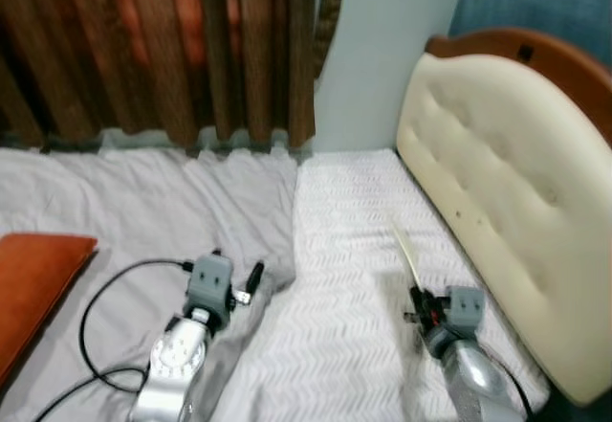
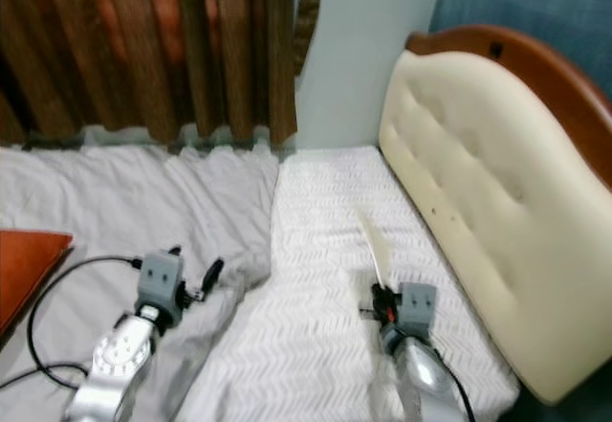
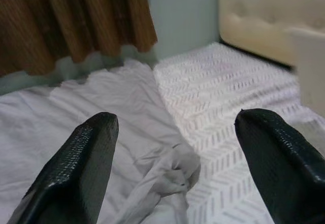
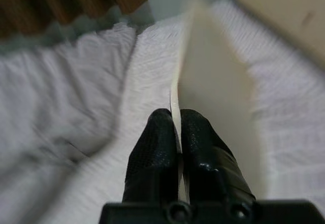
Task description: Clean up the room
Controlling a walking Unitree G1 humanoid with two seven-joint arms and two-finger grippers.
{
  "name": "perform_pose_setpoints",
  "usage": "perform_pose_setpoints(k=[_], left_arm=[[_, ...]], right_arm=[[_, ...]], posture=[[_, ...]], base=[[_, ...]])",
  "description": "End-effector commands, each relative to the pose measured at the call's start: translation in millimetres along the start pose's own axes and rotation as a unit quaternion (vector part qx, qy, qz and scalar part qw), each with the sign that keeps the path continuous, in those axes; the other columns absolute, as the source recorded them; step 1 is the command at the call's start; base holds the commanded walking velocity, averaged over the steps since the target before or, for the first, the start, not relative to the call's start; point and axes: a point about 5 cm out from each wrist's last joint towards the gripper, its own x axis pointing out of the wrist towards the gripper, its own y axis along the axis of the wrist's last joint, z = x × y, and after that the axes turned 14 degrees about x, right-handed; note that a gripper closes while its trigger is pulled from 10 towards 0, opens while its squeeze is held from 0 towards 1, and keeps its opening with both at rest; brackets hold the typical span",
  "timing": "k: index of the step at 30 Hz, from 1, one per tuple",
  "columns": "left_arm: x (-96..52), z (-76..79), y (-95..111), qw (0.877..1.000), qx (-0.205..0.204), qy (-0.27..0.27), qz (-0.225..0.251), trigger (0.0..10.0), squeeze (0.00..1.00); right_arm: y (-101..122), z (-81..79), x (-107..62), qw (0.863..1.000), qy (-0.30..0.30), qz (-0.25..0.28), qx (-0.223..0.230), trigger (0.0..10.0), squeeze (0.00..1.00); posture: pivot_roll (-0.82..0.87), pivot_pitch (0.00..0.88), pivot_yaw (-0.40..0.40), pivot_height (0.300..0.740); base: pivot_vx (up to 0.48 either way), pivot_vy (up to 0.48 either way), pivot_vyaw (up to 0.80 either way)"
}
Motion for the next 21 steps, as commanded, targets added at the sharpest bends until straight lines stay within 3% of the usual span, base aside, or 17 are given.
perform_pose_setpoints(k=[1, 3, 4, 7, 9, 10, 12, 16, 17, 18, 21], left_arm=[[5.4, 6.8, 8.7, 1.0, -0.007, -0.026, 0.014, 10.0, 0.0], [5.4, 6.8, 8.7, 1.0, -0.007, -0.026, 0.014, 10.0, 0.0], [1.8, 7.1, 9.3, 0.998, -0.014, -0.065, 0.016, 10.0, 0.0], [0.6, 8.0, 9.3, 0.997, -0.002, -0.082, 0.014, 10.0, 0.0], [-14.2, -2.6, 10.4, 0.993, 0.043, -0.108, 0.011, 10.0, 0.0], [-14.2, -2.6, 10.4, 0.993, 0.043, -0.108, 0.011, 10.0, 0.0], [-33.8, -11.6, 7.2, 0.99, 0.071, -0.125, -0.002, 10.0, 0.0], [-48.1, -16.5, 5.8, 0.988, 0.08, -0.129, -0.01, 10.0, 0.0], [-52.7, -15.9, 6.2, 0.99, 0.076, -0.121, -0.01, 10.0, 0.0], [-52.7, -15.9, 6.2, 0.99, 0.076, -0.121, -0.01, 10.0, 0.0], [-57.1, -9.3, 6.7, 0.993, 0.055, -0.105, -0.006, 10.0, 0.0]], right_arm=[[0.8, 9.7, 1.1, 0.998, -0.018, -0.01, 0.059, 10.0, 0.0], [0.8, 9.7, 1.1, 0.998, -0.018, -0.01, 0.059, 10.0, 0.0], [-11.3, 7.3, 10.4, 0.991, -0.034, -0.045, 0.123, 10.0, 0.0], [-16.1, 3.4, 14.6, 0.988, -0.033, -0.06, 0.14, 10.0, 0.0], [-21.4, -32.5, 29.8, 0.976, 0.023, -0.084, 0.199, 10.0, 0.0], [-21.4, -32.5, 29.8, 0.976, 0.023, -0.084, 0.199, 10.0, 0.0], [-24.6, -51.2, 36.9, 0.964, 0.048, -0.1, 0.24, 10.0, 0.0], [-25.9, -58.1, 39.1, 0.96, 0.055, -0.11, 0.25, 10.0, 0.0], [-14.8, -75.9, 43.7, 0.965, 0.103, -0.1, 0.221, 10.0, 0.0], [-14.8, -75.9, 43.7, 0.965, 0.103, -0.1, 0.221, 10.0, 0.0], [9.7, -108.8, 49.3, 0.965, 0.187, -0.065, 0.17, 10.0, 0.0]], posture=[[0.01, 0.0, -0.017, 0.74], [0.01, 0.0, -0.017, 0.74], [0.03, 0.036, 0.016, 0.74], [0.05, 0.049, 0.025, 0.74], [0.14, 0.155, 0.072, 0.74], [0.14, 0.155, 0.072, 0.74], [0.18, 0.195, 0.087, 0.74], [0.23, 0.209, 0.079, 0.74], [0.22, 0.195, 0.058, 0.74], [0.22, 0.195, 0.058, 0.74], [0.19, 0.168, 0.025, 0.74]], base=[[0.0, 0.0, 0.0], [0.0, 0.0, 0.0], [0.0, 0.0, 0.0], [0.0, 0.0, 0.0], [0.0, 0.0, 0.0], [0.0, 0.0, 0.0], [0.0, 0.0, 0.0], [0.0, 0.0, 0.0], [0.0, 0.0, 0.0], [0.0, 0.0, 0.0], [0.0, 0.0, 0.0]])
